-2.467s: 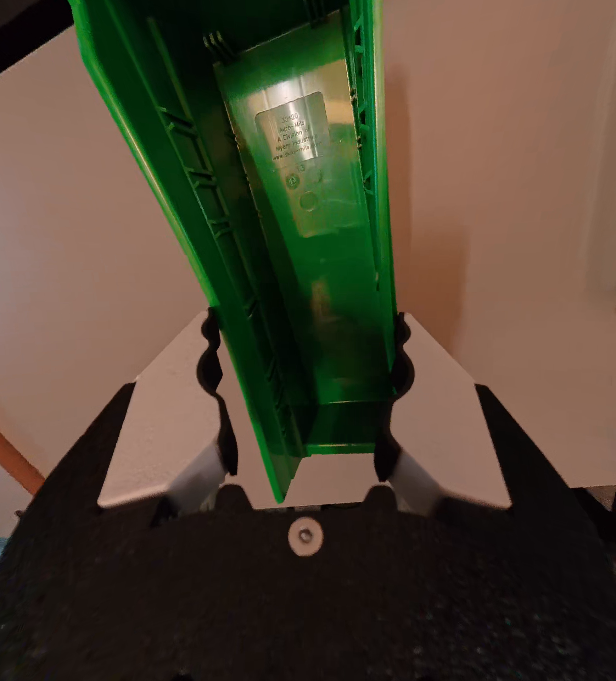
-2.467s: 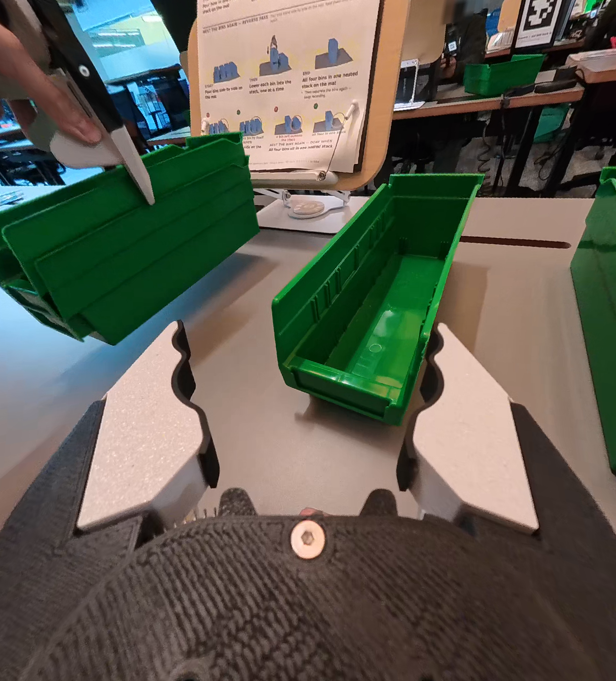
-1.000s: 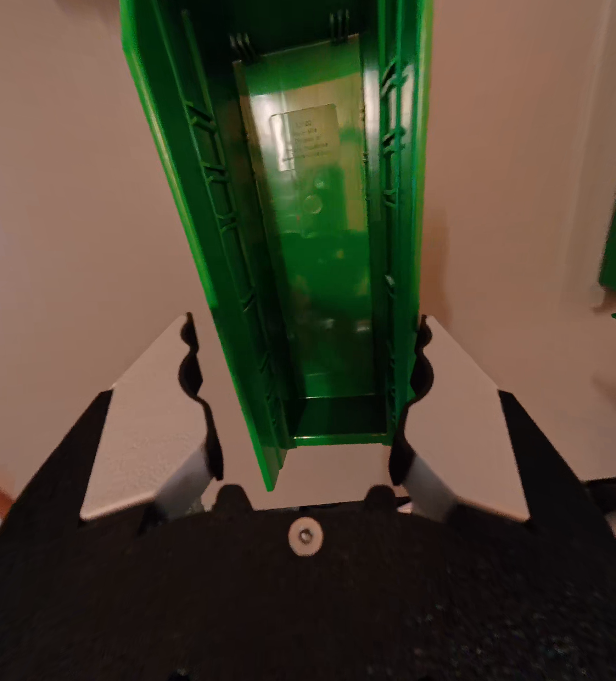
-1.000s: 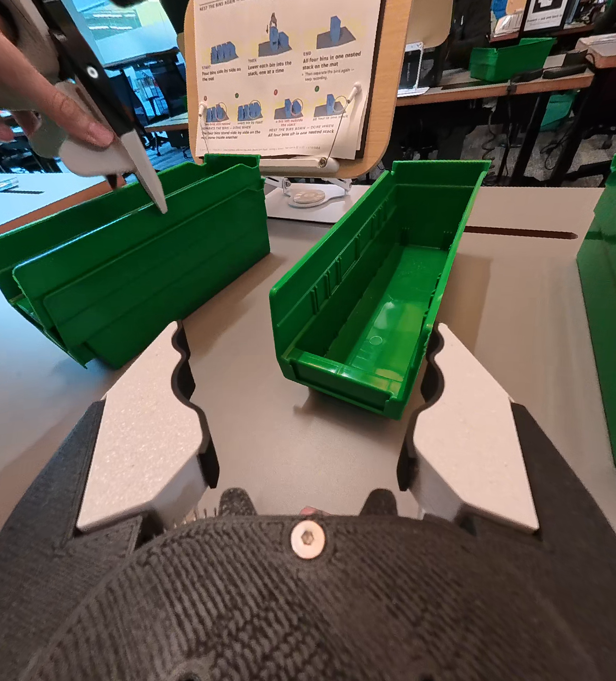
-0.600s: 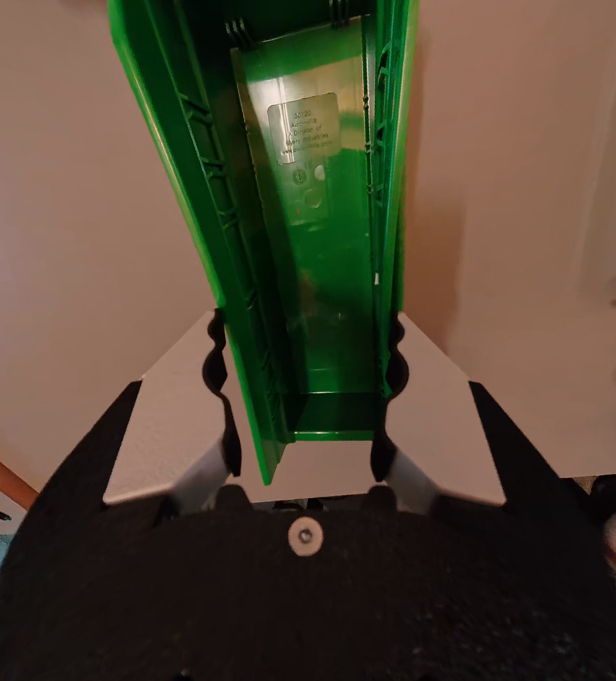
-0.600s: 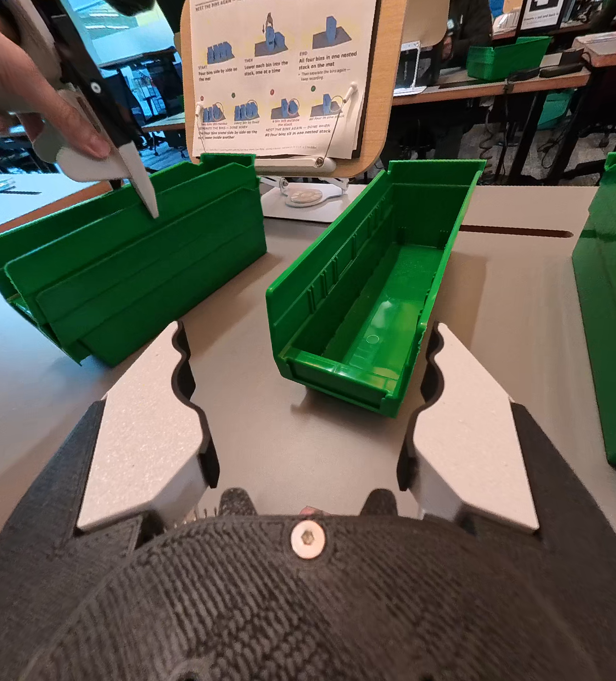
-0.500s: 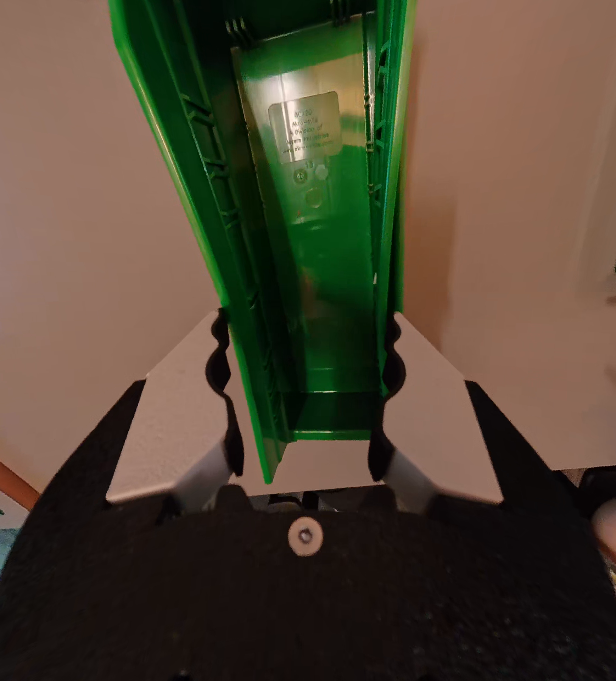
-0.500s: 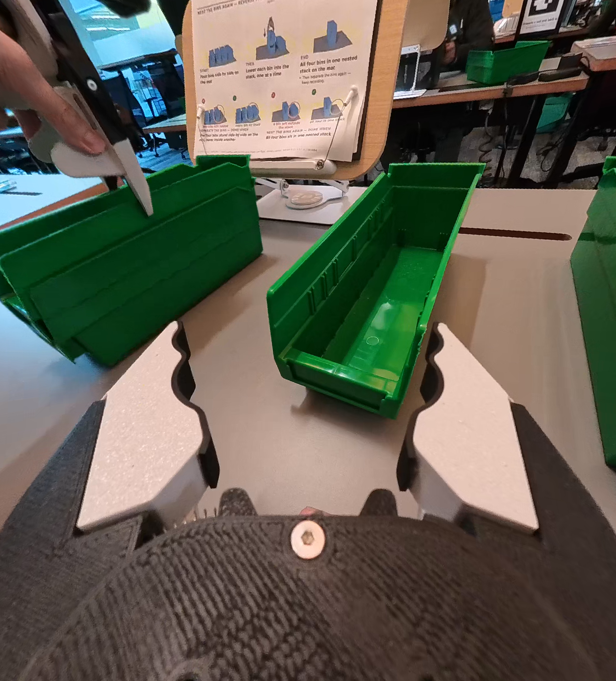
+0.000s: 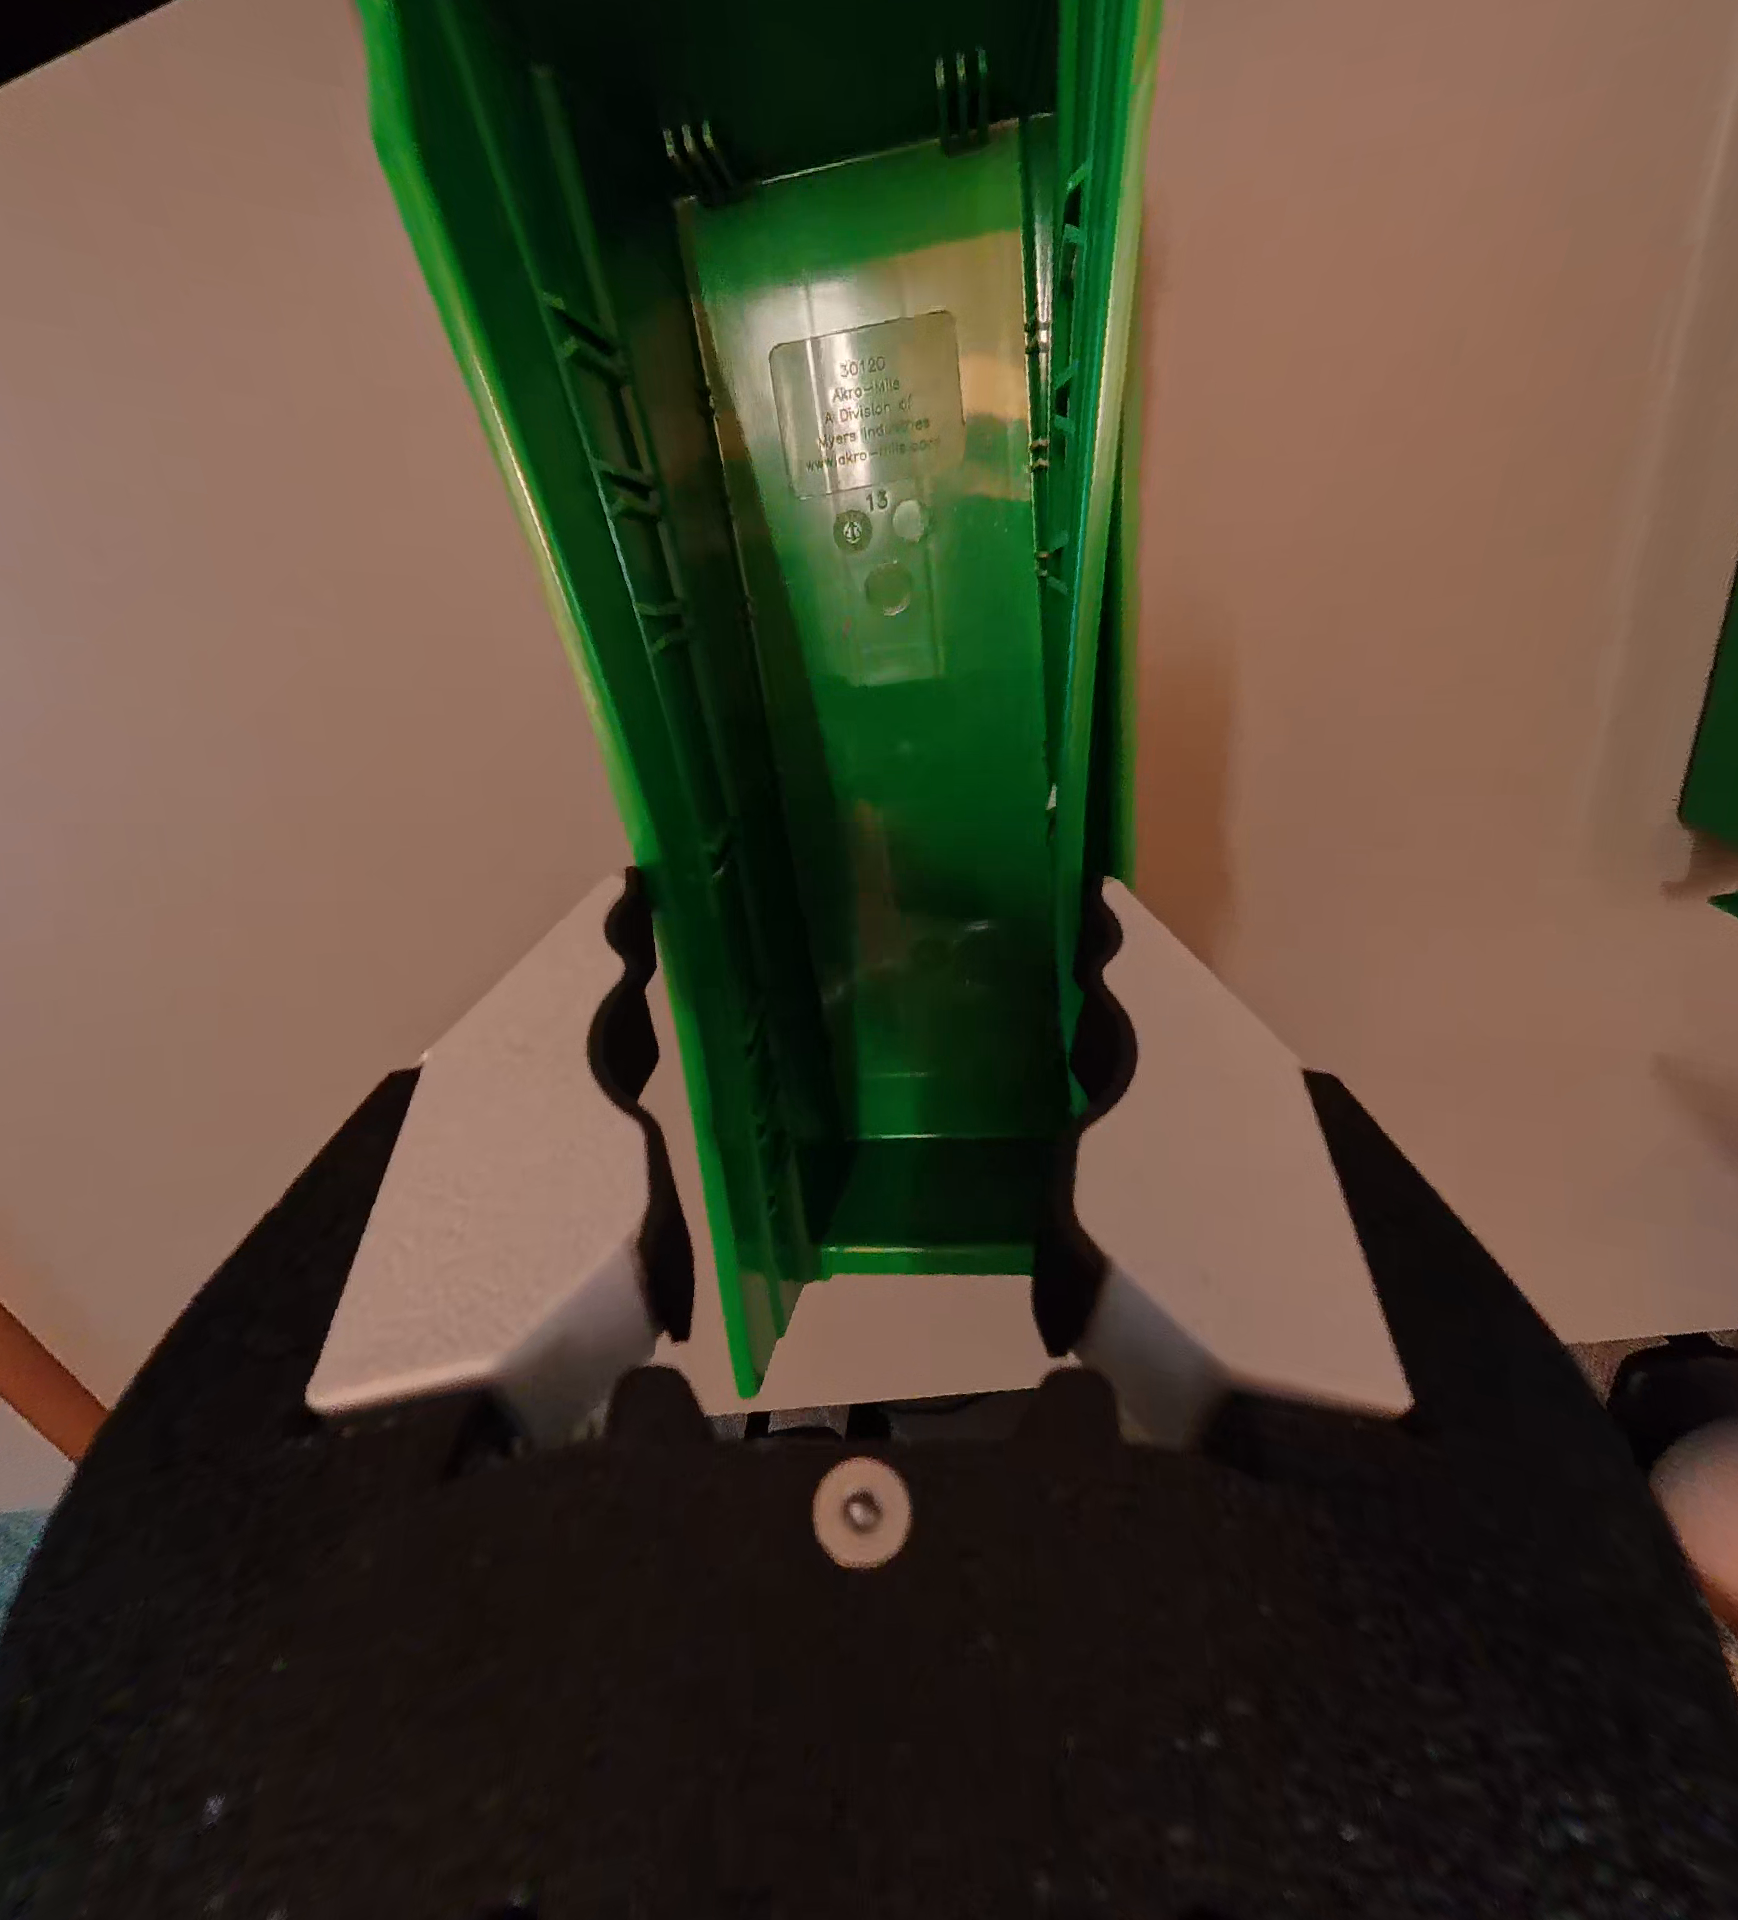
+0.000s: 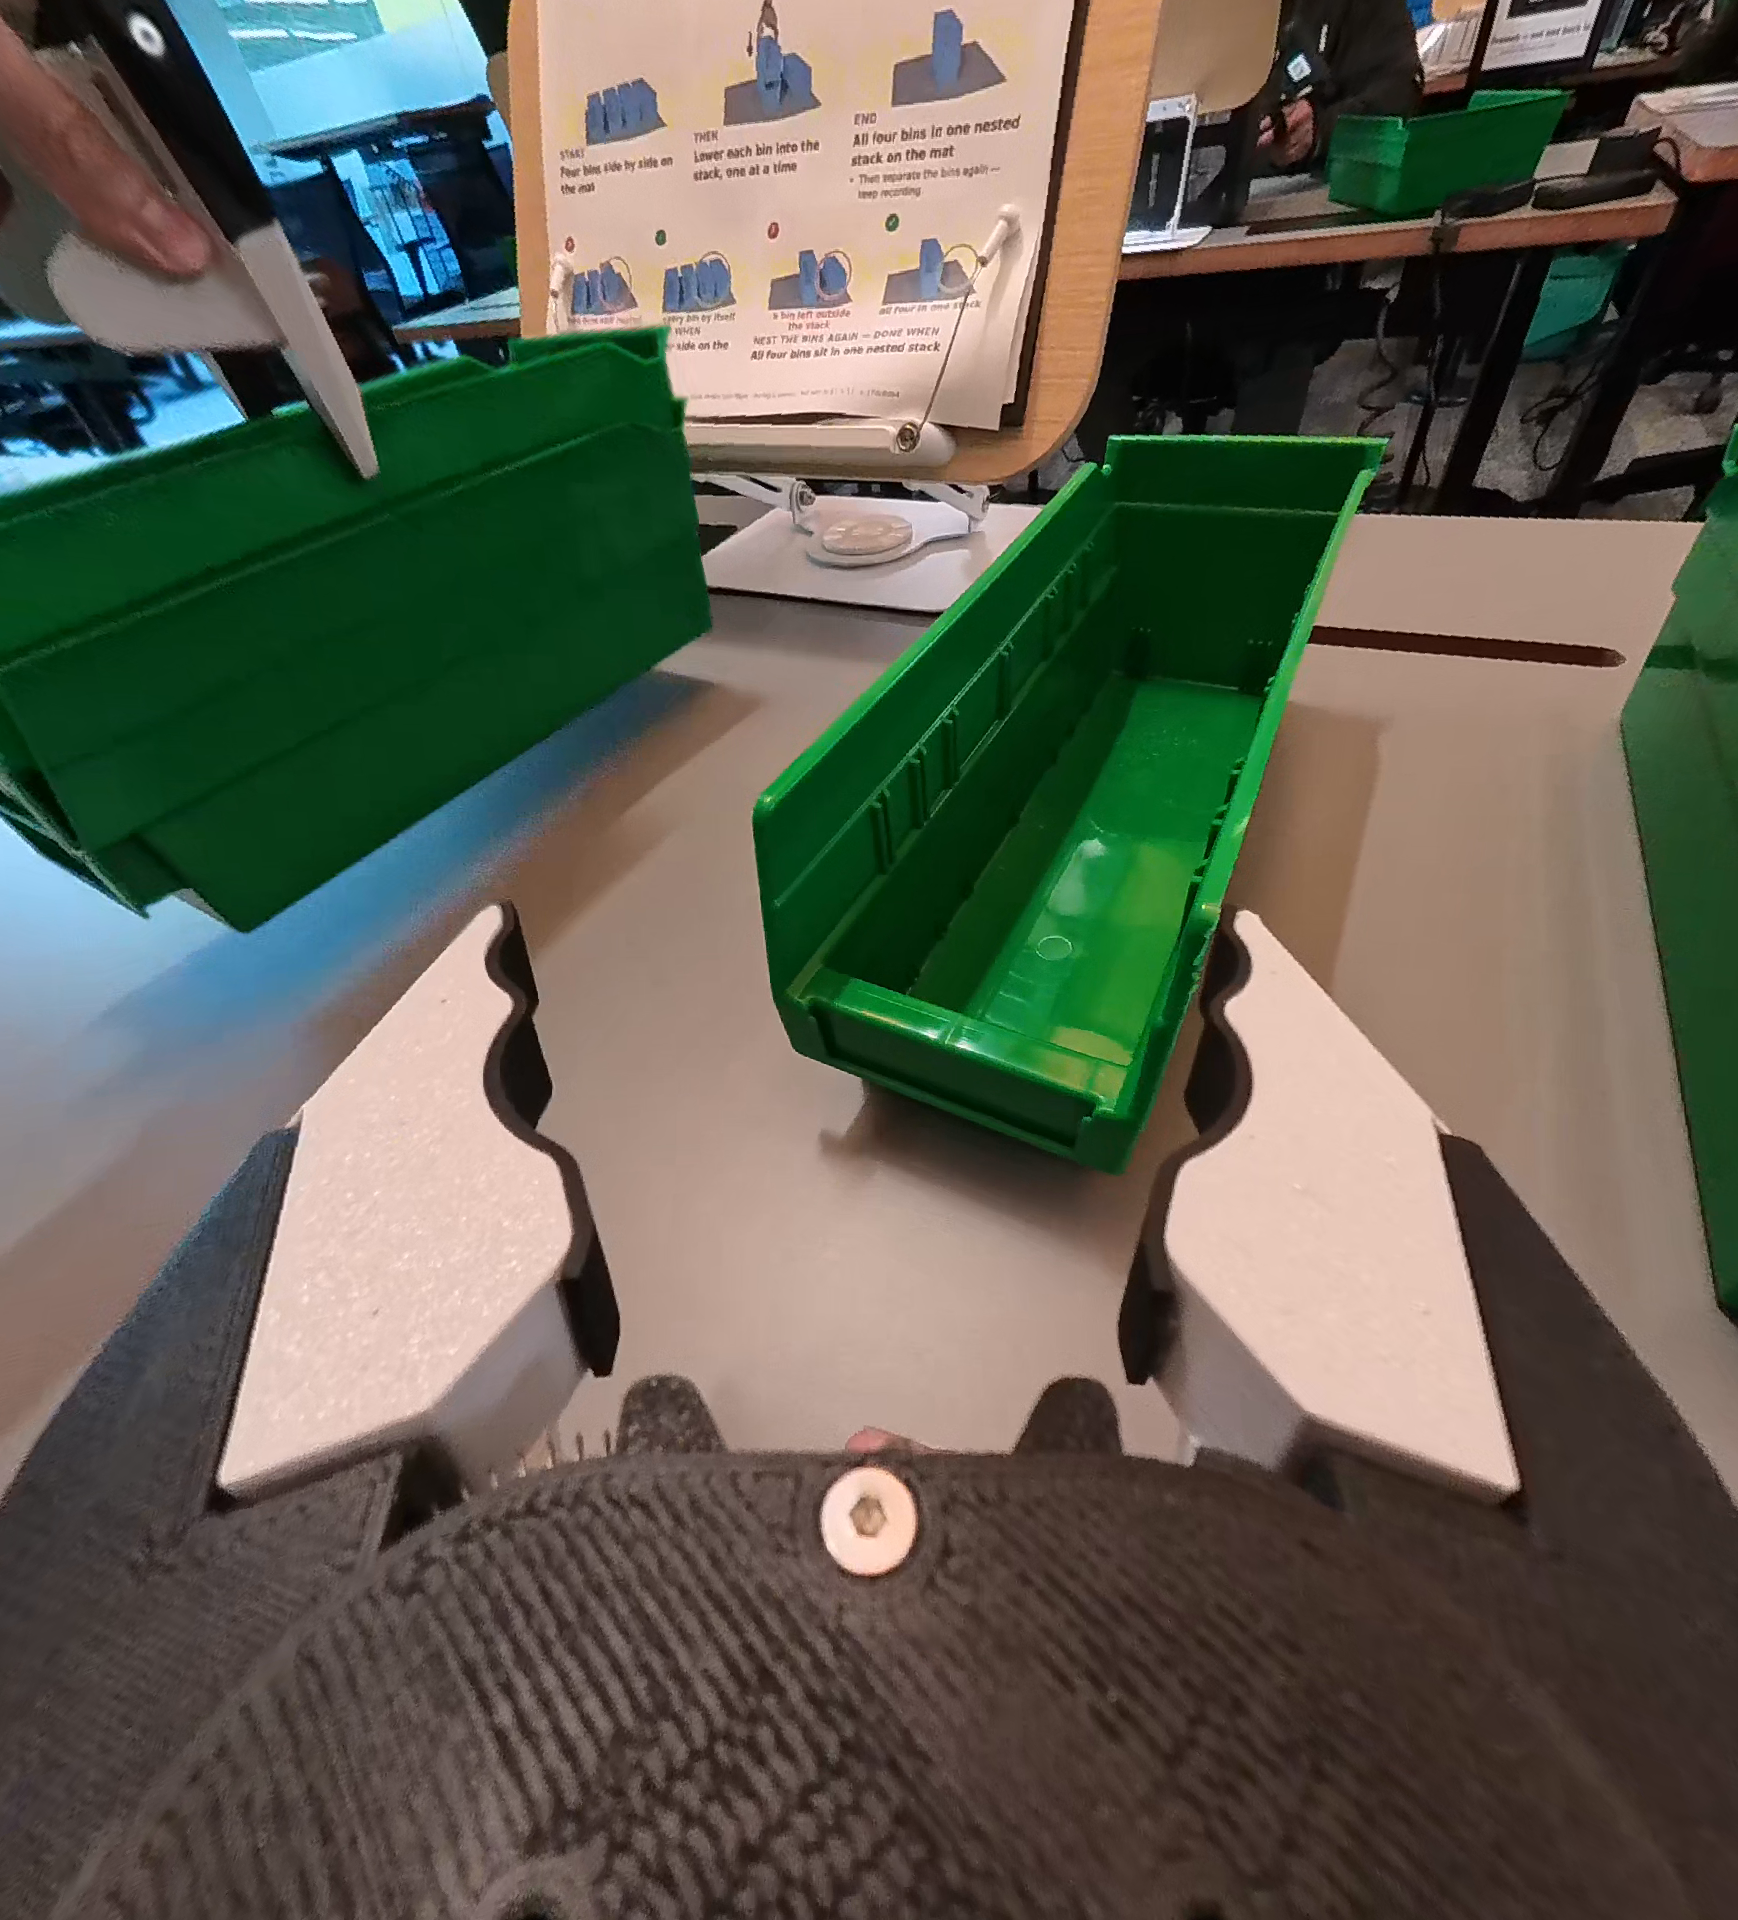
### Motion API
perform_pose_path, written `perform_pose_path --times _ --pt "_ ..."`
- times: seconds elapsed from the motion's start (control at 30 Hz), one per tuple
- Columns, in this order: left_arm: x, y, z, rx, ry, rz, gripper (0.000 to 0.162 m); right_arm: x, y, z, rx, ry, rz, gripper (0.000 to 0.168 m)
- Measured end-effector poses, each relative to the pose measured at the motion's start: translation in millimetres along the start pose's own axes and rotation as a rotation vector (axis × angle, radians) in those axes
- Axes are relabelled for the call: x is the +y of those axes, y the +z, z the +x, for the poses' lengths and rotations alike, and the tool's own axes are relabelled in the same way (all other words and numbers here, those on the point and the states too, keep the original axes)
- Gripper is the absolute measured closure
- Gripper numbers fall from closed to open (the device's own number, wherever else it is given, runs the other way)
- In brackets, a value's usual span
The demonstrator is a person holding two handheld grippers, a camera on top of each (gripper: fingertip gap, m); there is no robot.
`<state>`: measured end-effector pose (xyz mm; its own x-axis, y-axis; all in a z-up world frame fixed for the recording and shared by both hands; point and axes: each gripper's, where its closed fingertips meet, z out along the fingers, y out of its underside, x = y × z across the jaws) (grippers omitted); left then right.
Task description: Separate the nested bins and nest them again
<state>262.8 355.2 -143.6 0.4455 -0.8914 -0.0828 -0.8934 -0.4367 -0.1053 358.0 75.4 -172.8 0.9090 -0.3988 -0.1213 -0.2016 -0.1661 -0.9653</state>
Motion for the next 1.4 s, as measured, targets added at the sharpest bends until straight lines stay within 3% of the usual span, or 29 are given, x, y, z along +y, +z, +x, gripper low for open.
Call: perform_pose_path --times 0.17,0.27,0.97,1.07,1.23,1.4 --pt "-9.0 -13.5 -0.6 0.036 -0.026 0.06 0.083 1.8 0.9 0.4 -0.002 0.008 -0.005 0.042" --pt "1.6 -0.8 -2.2 -0.008 0.014 -0.006 0.083 2.9 2.1 0.1 0.001 0.005 -0.008 0.041" --pt "-6.0 3.9 6.5 0.038 0.002 0.037 0.083 0.5 -0.6 -1.9 -0.002 -0.008 -0.008 0.041" --pt "-6.2 9.8 0.5 -0.014 -0.023 0.037 0.08 0.8 -0.3 -2.1 -0.001 -0.011 -0.01 0.04" --pt "-1.6 24.6 7.7 0.034 -0.092 0.02 0.078 0.2 -0.8 -1.7 -0.003 -0.001 -0.004 0.041" --pt "0.1 30.3 11.5 -0.012 -0.07 0.014 0.065 1.6 0.1 -2.7 0.001 -0.014 -0.012 0.039"
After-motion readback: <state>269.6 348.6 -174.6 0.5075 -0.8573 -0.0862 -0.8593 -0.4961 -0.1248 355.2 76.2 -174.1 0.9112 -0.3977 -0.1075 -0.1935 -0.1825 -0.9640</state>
